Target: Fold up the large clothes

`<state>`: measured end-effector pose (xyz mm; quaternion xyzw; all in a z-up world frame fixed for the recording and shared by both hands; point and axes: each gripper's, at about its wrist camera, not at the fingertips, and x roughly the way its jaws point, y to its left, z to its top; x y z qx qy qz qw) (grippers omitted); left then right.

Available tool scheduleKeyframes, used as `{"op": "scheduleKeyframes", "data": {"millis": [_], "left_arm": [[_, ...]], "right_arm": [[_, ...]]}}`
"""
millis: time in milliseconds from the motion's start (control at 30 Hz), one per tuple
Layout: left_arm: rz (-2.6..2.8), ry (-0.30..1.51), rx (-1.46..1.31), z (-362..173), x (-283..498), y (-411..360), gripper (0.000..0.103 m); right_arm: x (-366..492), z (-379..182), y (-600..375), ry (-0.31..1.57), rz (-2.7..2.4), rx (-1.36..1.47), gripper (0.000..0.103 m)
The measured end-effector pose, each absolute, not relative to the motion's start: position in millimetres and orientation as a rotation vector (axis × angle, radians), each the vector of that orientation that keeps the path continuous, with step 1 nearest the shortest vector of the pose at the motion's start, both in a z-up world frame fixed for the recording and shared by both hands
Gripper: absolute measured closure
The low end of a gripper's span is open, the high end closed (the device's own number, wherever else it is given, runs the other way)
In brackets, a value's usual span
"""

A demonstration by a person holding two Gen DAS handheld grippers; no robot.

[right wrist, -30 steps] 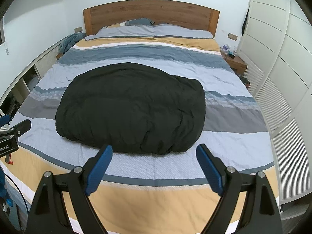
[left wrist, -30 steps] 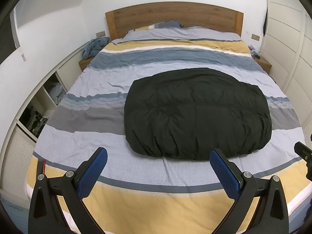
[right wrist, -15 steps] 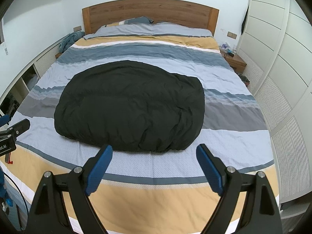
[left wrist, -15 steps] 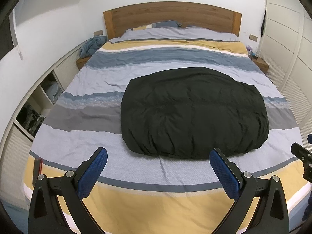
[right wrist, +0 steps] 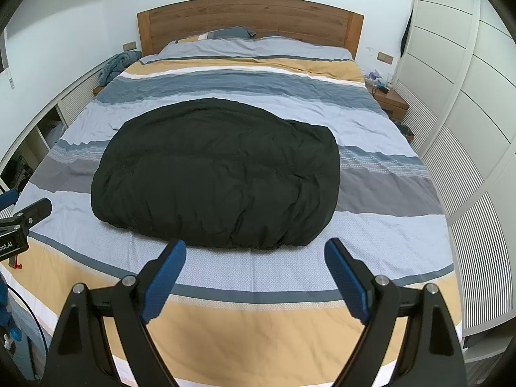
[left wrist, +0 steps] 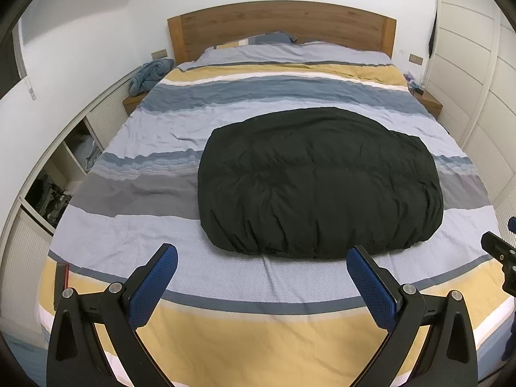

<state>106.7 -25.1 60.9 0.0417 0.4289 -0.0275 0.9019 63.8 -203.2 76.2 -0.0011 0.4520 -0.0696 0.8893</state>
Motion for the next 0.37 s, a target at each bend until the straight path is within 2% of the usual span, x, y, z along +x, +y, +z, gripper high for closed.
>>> {"op": "scheduleKeyframes", "data": {"millis": [367], "left_arm": [[-0.035, 0.882, 0.086, 60.3, 106.0, -17.8, 0.0]], "right_arm": [[63.4, 76.3, -203.3, 0.937, -0.142, -0.007, 0.015]]}}
